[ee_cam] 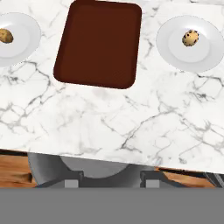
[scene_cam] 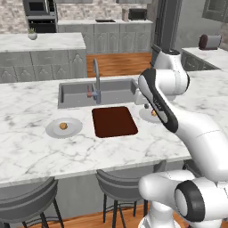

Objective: Move the dessert items from the plate to the tray.

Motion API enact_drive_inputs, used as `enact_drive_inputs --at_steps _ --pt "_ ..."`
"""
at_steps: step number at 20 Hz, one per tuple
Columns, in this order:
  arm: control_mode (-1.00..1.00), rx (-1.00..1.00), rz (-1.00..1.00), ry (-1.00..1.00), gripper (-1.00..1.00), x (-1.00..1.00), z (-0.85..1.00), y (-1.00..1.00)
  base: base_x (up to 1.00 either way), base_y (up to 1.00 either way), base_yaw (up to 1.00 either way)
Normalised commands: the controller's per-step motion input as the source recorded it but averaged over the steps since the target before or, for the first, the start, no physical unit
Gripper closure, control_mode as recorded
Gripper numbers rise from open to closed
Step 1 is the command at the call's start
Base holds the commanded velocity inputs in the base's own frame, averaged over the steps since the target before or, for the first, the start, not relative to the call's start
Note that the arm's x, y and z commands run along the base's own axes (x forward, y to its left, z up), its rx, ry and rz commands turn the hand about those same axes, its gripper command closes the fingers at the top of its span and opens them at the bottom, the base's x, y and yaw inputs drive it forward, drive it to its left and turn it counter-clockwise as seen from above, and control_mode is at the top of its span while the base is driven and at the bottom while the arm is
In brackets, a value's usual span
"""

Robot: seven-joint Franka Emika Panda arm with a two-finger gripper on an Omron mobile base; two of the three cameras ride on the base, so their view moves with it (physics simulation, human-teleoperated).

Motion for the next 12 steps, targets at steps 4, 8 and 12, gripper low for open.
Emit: enact_drive_inputs --at_steps 4,8,12 --pt "-1.00 0.00 0.00 0.00 -1.00 0.28 0.00 -0.01 0.00 0.00 0.00" --pt "-1.00 0.00 0.00 0.01 -1.00 0.82 0.05 -0.13 0.00 0.00 0.00" --pt "-1.00 0.00 0.00 0.00 -1.00 0.75 0.07 -0.25 0.00 0.00 0.00"
